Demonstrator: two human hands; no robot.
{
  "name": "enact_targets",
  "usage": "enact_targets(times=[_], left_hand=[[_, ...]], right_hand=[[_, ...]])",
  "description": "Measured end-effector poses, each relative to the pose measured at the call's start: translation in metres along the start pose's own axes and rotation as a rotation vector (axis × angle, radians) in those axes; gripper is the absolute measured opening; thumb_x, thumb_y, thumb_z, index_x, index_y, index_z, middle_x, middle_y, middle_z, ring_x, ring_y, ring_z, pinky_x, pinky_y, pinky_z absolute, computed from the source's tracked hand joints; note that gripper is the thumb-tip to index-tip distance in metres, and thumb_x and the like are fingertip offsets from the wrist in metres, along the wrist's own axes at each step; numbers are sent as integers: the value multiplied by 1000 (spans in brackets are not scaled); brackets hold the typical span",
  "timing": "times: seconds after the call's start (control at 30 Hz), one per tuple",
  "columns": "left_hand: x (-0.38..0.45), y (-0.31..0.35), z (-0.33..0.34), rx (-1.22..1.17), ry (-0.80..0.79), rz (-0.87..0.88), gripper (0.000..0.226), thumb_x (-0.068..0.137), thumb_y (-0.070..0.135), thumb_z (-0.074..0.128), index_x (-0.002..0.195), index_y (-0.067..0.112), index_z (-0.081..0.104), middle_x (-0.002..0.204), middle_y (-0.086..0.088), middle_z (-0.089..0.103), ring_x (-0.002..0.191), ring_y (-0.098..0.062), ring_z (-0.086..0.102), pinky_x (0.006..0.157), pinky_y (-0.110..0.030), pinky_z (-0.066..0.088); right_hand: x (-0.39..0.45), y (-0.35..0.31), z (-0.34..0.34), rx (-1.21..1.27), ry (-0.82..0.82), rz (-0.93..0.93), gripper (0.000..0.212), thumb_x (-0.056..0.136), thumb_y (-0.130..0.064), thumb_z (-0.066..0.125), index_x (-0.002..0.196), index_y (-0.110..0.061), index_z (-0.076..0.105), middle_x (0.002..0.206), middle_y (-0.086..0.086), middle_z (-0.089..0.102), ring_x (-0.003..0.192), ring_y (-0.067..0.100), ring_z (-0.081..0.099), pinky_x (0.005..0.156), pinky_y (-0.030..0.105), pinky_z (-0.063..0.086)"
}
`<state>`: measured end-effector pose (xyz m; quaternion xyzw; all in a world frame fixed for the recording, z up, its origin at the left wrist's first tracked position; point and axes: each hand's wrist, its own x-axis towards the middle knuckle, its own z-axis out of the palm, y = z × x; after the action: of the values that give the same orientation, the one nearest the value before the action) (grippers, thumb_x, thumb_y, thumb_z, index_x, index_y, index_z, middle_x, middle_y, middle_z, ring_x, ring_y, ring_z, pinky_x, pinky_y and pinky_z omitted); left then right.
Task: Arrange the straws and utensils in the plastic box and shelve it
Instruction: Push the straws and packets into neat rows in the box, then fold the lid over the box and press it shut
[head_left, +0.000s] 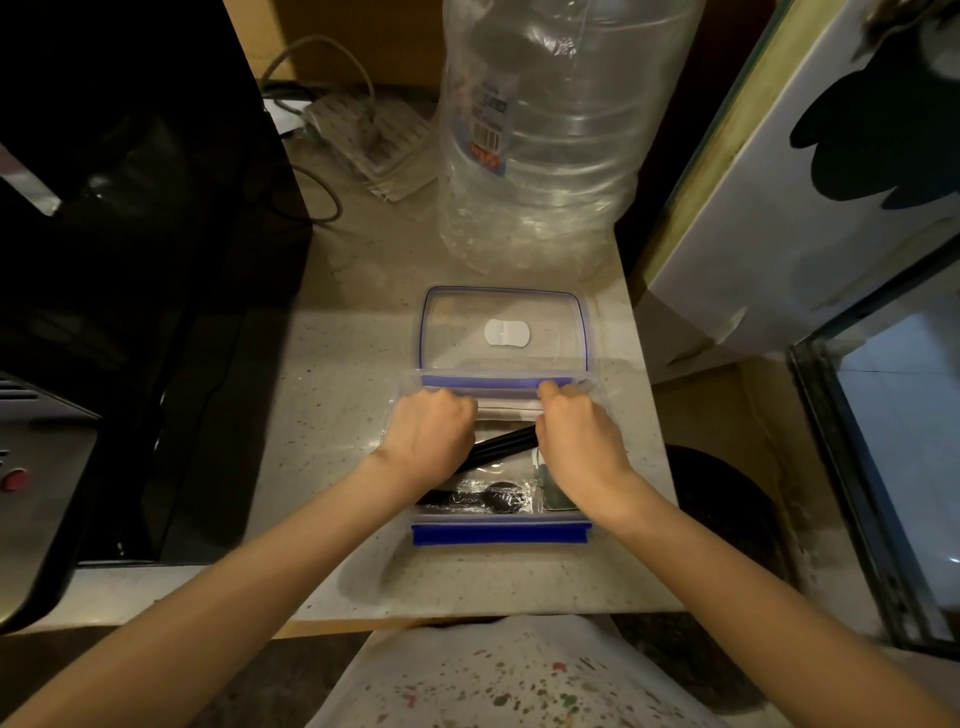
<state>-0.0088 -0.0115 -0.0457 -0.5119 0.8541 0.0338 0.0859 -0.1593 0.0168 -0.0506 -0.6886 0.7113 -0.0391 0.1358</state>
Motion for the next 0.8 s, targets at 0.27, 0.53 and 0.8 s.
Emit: enact_targets(times=[0.27, 0.53, 0.8], left_hand=[[1, -1, 5, 22, -4, -4, 30, 92, 11, 48, 121, 9, 40, 101, -9, 68, 90, -30, 66, 62, -34, 44], [5, 3, -7, 40, -16, -15, 23, 92, 3, 42, 115, 6, 46, 100, -13, 68, 90, -34, 64, 67, -37, 47], [6, 2, -2, 23, -8, -43, 22, 94, 7, 42, 116, 6, 46, 99, -11, 69, 87, -31, 65, 63, -33, 44]], right_hand=[[0, -1, 2, -15, 6, -85, 28, 93, -5, 50, 121, -9, 54, 112, 9, 62, 92, 24, 64, 75, 31, 55], [-1, 5, 3, -30, 37, -120, 27, 89, -1, 56, 114, -8, 60, 113, 8, 61, 88, 23, 66, 74, 32, 56], [4, 2, -1, -184, 8, -181, 16, 71, 8, 71, 80, -6, 69, 82, 10, 67, 60, 26, 64, 48, 28, 45]])
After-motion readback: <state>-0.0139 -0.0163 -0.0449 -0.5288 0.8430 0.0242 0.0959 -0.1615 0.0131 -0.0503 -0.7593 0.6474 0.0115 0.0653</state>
